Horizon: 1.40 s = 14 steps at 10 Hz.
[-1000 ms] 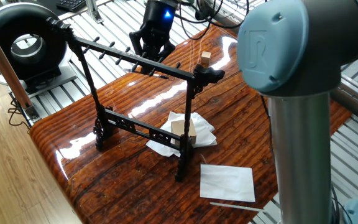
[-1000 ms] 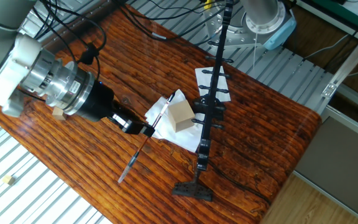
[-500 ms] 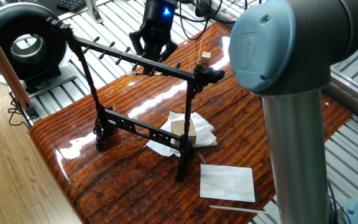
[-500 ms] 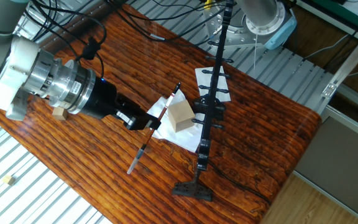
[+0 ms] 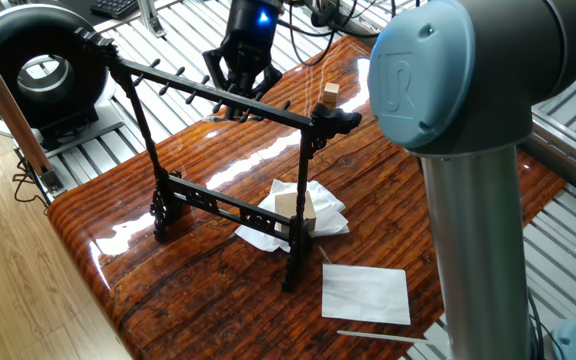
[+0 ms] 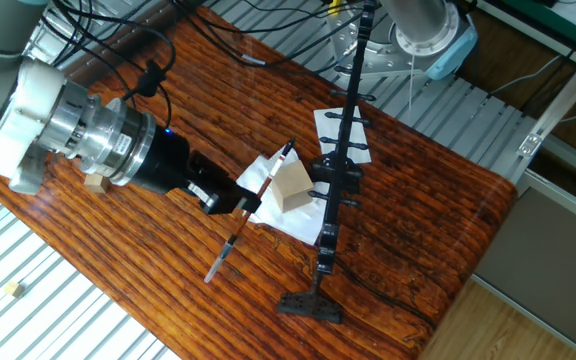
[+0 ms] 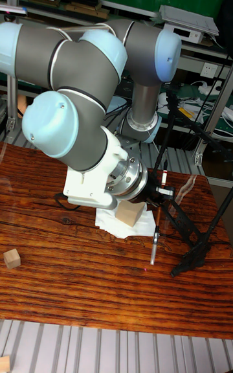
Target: Place the brush on the pen rack
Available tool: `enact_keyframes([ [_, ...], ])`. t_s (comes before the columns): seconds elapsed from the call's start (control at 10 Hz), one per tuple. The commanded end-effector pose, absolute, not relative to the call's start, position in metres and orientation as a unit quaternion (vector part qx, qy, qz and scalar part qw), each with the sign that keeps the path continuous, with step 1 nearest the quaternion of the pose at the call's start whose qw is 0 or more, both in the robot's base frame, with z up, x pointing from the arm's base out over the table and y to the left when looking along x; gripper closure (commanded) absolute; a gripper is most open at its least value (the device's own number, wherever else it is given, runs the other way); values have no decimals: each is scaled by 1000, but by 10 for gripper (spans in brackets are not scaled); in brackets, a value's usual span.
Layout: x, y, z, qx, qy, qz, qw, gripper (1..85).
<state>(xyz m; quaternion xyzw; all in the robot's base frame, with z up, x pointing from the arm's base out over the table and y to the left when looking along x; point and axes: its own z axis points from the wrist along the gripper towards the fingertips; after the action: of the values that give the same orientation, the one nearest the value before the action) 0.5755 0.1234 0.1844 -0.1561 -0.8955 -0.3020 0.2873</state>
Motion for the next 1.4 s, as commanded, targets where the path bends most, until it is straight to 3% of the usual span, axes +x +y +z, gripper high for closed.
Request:
enact_keyframes([
  [0.0,574,132,191,-162,-889,-315,290,843],
  [1.3,546,130,197,-148,-880,-324,314,843],
])
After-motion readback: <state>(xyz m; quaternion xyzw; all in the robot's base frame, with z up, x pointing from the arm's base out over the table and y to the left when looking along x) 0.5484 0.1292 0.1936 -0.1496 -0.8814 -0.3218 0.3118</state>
